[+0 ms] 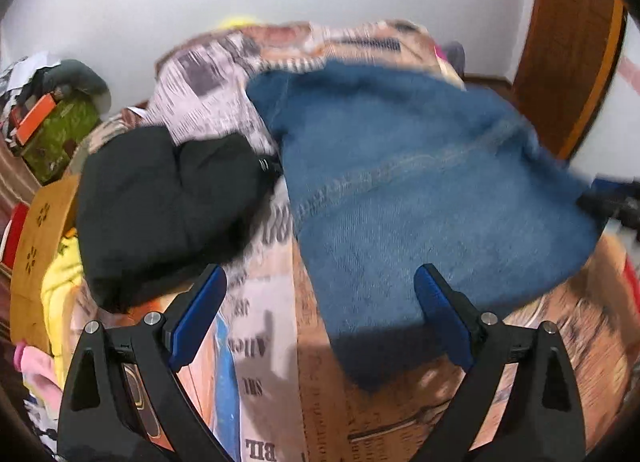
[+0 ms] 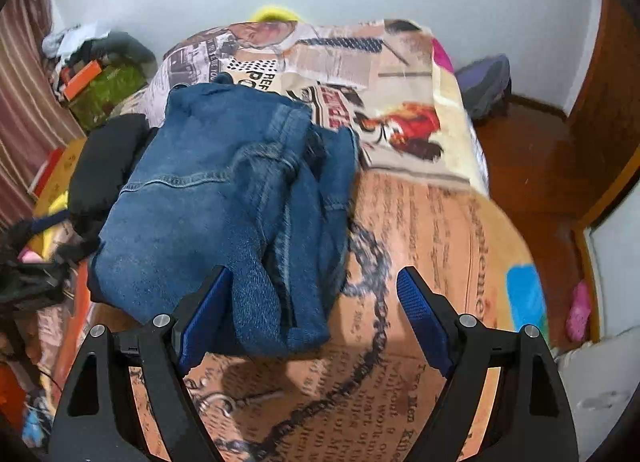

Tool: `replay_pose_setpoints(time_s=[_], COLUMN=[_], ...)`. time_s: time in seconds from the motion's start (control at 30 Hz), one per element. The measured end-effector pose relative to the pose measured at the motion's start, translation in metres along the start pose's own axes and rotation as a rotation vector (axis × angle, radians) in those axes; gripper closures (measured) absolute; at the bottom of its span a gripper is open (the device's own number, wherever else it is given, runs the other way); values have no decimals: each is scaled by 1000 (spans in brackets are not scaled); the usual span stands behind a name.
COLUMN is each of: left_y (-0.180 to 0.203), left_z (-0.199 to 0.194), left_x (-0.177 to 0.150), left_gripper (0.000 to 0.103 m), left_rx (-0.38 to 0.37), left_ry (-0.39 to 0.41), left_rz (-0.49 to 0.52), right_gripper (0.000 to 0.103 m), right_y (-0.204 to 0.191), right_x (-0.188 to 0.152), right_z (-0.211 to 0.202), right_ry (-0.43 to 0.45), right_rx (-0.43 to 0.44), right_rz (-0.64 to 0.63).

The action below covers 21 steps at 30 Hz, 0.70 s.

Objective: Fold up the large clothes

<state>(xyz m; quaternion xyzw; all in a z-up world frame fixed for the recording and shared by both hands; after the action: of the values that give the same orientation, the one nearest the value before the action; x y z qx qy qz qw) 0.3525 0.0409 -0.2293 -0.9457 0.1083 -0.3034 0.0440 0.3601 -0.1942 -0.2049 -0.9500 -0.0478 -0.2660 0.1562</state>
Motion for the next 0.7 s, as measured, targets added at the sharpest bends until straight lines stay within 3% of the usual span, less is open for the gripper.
replay_pose_setpoints(time_s=[0.2, 0.5, 0.6, 0.7], left_y=[3, -19, -31, -43], left_z=[-3, -16, -7, 11], left_x=[-1, 26, 29, 25], left_gripper=[8, 8, 8, 8], left_rx=[0, 48, 1, -96], left_ry=[16, 76, 59, 18], left_rz=[9, 27, -23, -117], right_gripper=[20, 18, 18, 18], right_y=[3, -36, -44, -44], right_x=[-6, 25, 30, 34], right_z=[-1, -2, 17, 37], right_ry=[-12, 6, -17, -53], right_rx=[-10, -22, -19, -37], right_rz=[-15, -101, -111, -104])
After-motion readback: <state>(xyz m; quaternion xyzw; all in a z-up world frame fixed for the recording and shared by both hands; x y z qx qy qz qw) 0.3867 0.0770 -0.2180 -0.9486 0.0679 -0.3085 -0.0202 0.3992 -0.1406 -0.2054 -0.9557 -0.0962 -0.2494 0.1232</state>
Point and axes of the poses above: each gripper's, at about its wrist camera, not at the fingertips, and z roughly the way its jaws point, y to its right, x to its top, the point moved 6 cm from there along z, roughly the way its jaws point, and after that the axes turned 11 degrees about z, right-handed, at the moved point
